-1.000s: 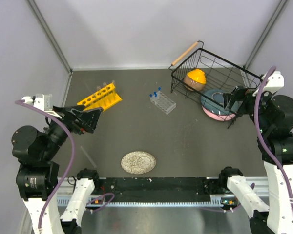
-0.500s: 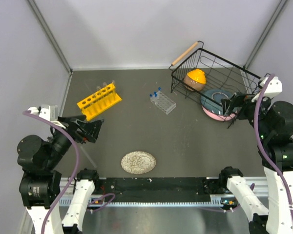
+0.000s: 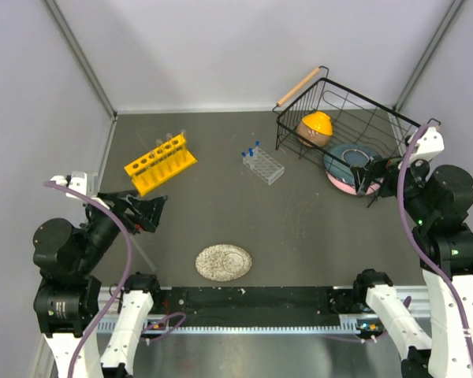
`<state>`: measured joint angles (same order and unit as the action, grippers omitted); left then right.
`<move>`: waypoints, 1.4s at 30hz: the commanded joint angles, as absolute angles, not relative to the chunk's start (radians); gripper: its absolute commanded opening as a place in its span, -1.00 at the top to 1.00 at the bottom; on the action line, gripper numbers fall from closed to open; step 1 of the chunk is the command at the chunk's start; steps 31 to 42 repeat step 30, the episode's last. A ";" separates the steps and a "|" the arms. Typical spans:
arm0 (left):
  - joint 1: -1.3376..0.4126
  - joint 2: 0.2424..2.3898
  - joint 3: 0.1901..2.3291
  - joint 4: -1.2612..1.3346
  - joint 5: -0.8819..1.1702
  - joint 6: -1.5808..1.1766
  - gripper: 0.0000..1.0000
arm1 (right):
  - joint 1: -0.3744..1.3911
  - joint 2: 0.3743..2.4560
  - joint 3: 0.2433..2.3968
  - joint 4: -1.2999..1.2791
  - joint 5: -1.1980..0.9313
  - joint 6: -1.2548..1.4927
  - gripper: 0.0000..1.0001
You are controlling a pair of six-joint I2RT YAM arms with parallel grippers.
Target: Organize the chemistry lab equipment
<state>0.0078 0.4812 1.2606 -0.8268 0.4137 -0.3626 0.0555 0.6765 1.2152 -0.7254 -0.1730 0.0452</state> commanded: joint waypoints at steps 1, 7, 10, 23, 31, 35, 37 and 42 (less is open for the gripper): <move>0.005 0.471 1.258 -0.819 0.394 -0.342 -0.98 | 0.043 0.670 1.215 -0.680 -0.215 0.034 -0.97; 0.005 0.469 1.259 -0.807 0.394 -0.348 -0.98 | 0.043 0.666 1.218 -0.680 -0.230 0.054 -0.97; 0.005 0.471 1.266 -0.804 0.393 -0.347 -0.98 | 0.044 0.666 1.220 -0.683 -0.229 0.055 -0.97; 0.006 0.442 1.273 -0.822 0.367 -0.321 -0.98 | 0.043 0.707 1.253 -0.683 -0.233 0.060 -0.97; 0.003 0.443 1.289 -0.834 0.321 -0.284 -0.98 | 0.044 0.722 1.267 -0.686 -0.239 0.020 -0.97; 0.003 0.443 1.289 -0.834 0.321 -0.284 -0.98 | 0.044 0.722 1.267 -0.686 -0.239 0.020 -0.97; 0.003 0.443 1.289 -0.834 0.321 -0.284 -0.98 | 0.044 0.722 1.267 -0.686 -0.239 0.020 -0.97; 0.003 0.443 1.289 -0.834 0.321 -0.284 -0.98 | 0.044 0.722 1.267 -0.686 -0.239 0.020 -0.97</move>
